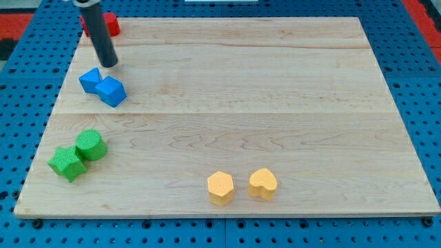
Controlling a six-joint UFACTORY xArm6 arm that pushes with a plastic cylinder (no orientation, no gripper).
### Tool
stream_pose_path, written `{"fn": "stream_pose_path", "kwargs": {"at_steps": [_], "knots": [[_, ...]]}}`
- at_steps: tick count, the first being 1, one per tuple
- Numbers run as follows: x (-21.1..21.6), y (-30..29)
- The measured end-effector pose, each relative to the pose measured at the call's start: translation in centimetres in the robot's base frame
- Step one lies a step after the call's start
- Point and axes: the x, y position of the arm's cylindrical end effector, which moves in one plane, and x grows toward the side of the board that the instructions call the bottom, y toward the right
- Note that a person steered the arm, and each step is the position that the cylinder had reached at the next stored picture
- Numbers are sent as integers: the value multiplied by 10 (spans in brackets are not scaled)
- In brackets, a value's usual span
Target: Separate the blue cube from the blue triangle
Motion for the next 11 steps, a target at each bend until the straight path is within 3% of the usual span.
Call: {"fn": "stream_pose_path", "kwargs": {"at_steps": [1,2,4,6,8,11], "knots": [[7,-47],[27,-27],[38,85],[55,51],[99,52],[88,-19]]}}
